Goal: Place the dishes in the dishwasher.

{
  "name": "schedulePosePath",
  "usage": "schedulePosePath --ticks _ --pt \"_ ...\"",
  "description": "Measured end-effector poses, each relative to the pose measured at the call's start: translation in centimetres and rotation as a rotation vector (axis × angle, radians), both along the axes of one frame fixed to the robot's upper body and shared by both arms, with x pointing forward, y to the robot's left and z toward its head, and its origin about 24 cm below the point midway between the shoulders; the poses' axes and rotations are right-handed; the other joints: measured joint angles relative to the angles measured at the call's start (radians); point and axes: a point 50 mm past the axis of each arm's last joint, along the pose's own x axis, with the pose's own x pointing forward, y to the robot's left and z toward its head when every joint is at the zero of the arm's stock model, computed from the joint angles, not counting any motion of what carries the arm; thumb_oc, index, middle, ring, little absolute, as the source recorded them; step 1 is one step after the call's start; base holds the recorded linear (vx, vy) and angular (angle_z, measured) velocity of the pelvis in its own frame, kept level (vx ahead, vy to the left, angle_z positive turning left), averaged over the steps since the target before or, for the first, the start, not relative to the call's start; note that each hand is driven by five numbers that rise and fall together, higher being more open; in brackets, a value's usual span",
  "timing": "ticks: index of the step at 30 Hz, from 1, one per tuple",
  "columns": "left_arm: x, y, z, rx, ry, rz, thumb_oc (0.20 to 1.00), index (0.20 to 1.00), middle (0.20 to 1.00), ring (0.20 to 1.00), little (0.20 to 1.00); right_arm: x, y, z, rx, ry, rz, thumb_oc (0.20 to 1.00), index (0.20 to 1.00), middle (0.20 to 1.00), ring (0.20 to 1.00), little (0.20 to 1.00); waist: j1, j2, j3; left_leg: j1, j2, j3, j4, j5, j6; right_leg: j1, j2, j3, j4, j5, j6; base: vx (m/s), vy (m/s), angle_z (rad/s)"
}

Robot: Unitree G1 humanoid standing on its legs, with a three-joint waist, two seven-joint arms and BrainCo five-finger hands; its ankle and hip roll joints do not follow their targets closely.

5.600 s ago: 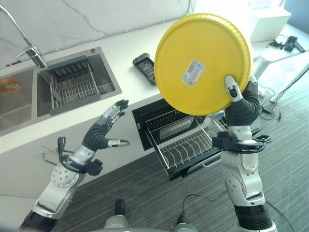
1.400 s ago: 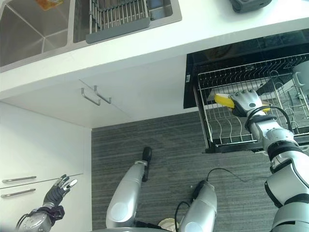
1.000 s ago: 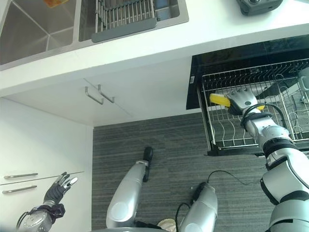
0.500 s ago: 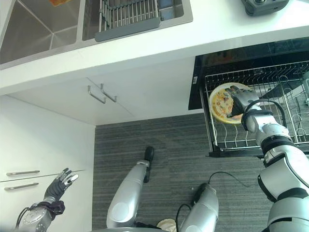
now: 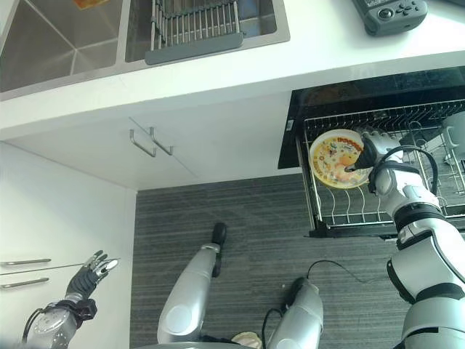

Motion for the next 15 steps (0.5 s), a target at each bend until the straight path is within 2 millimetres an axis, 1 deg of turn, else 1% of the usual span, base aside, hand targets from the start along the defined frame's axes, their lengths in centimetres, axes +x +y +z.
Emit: schedulePosePath --ticks 4,5,6,8,9,10,12,15 --pt "0.7 -0.2 0.7 0.008 -0.031 -0.011 1.0 1.0 1.0 1.0 1.0 -0.2 0.1 -1.0 0.209 0.022 -0.024 1.0 1.0 1.0 1.0 1.0 -0.005 -0.04 -0.011 0.052 0.013 0.002 -0.052 0.012 -0.003 0.057 0.019 -0.021 -0.063 0.011 -0.006 0.04 -0.015 -0.03" --pt "0.8 -0.2 0.8 0.012 -0.033 -0.012 1.0 1.0 1.0 1.0 1.0 -0.4 0.1 -1.3 0.296 0.019 -0.03 1.0 1.0 1.0 1.0 1.0 -0.005 -0.047 -0.011 0.072 0.018 0.003 -0.077 0.021 -0.003 0.08 0.03 -0.026 -0.09 0.02 -0.007 0.03 -0.03 -0.09" --pt "0.8 -0.3 1.0 0.017 -0.036 -0.012 1.0 1.0 1.0 1.0 1.0 -0.7 0.0 -1.8 0.376 0.021 -0.034 1.0 1.0 1.0 1.0 1.0 -0.005 -0.057 -0.015 0.092 0.026 0.007 -0.098 0.025 -0.004 0.1 0.041 -0.027 -0.119 0.031 0.003 0.03 -0.044 -0.1" --pt "0.8 -0.5 1.3 0.021 -0.045 -0.009 1.0 1.0 1.0 1.0 1.0 -1.6 0.3 -3.3 0.523 0.048 -0.031 1.0 1.0 1.0 1.0 1.0 -0.007 -0.074 -0.023 0.131 0.038 0.018 -0.144 0.036 -0.009 0.141 0.067 -0.037 -0.183 0.057 0.006 0.06 -0.092 -0.11" --pt "0.7 -0.7 1.6 0.025 -0.053 -0.002 1.0 1.0 1.0 1.0 1.0 -2.8 0.6 -4.6 0.692 0.048 -0.037 1.0 1.0 1.0 1.0 1.0 -0.017 -0.079 -0.023 0.163 0.046 0.02 -0.179 0.052 -0.01 0.194 0.089 -0.053 -0.249 0.081 0.008 0.07 -0.085 -0.15" --pt "0.2 -0.6 1.5 0.036 -0.037 0.004 1.0 1.0 1.0 1.0 1.0 -3.3 1.0 -6.0 0.779 0.083 -0.044 1.0 1.0 1.0 1.0 1.0 -0.026 -0.097 -0.028 0.195 0.054 0.025 -0.202 0.054 -0.015 0.226 0.104 -0.053 -0.291 0.092 0.015 0.06 -0.051 -0.07" --pt "-0.4 -0.5 1.1 0.063 -0.006 0.002 1.0 1.0 1.0 1.0 1.0 -4.5 0.9 -8.2 0.853 0.144 -0.097 1.0 1.0 1.0 1.0 1.0 -0.038 -0.121 -0.043 0.226 0.057 0.033 -0.222 0.054 -0.018 0.27 0.111 -0.056 -0.346 0.108 0.02 0.06 -0.039 -0.08" --pt "-0.5 -0.5 1.0 0.089 0.01 0.003 1.0 1.0 1.0 1.0 1.0 -6.3 -0.2 -9.7 0.985 0.141 -0.192 1.0 1.0 1.0 1.0 1.0 -0.057 -0.141 -0.054 0.268 0.061 0.04 -0.254 0.055 -0.019 0.355 0.134 -0.072 -0.468 0.161 0.031 0.07 -0.028 -0.02"
